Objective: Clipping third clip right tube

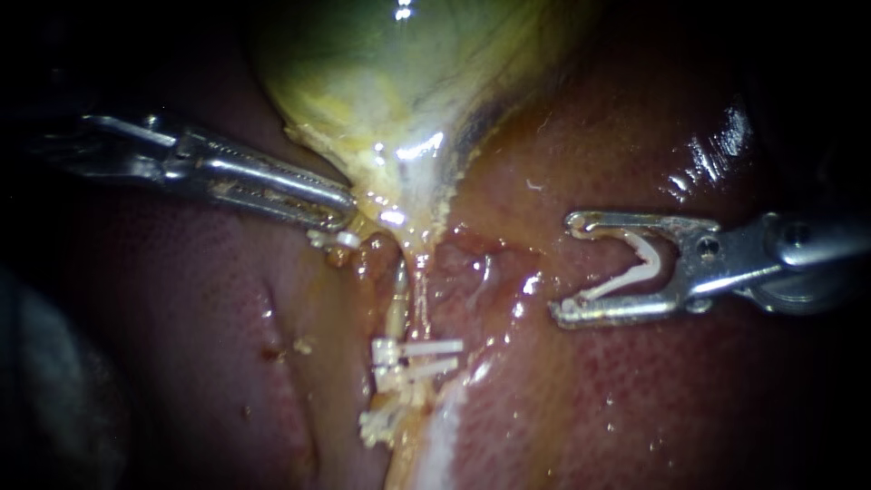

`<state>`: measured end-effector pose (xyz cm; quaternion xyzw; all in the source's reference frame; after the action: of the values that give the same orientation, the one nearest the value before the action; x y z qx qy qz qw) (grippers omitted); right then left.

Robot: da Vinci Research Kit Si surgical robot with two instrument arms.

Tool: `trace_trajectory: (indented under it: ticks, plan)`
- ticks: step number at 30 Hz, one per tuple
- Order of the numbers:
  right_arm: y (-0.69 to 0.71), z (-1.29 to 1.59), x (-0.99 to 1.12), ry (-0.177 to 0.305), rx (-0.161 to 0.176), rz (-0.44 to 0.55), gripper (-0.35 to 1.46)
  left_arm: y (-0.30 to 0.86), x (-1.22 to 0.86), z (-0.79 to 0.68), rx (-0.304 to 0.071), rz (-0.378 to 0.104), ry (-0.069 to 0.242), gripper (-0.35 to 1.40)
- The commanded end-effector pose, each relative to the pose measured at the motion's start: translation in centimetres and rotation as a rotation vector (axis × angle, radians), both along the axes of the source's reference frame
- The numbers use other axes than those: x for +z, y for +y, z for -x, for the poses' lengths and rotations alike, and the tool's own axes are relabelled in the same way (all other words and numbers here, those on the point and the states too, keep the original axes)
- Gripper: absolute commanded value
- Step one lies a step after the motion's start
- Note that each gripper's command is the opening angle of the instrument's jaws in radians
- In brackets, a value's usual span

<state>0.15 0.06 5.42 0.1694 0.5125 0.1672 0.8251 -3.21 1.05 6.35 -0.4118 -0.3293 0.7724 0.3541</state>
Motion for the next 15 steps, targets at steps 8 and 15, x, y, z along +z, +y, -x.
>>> trace_trajectory:
  ticks: [8,15]
  plan:
    - [0.04,-0.01,-0.06,0.0,0.001,-0.004,0.5,0.06,-0.21,-0.21,0.003,-0.007,-0.005,-0.35]
    - [0.04,-0.01,-0.1,-0.001,0.001,0.001,0.5,0.33,-0.61,-0.49,-0.035,-0.005,0.015,-0.35]
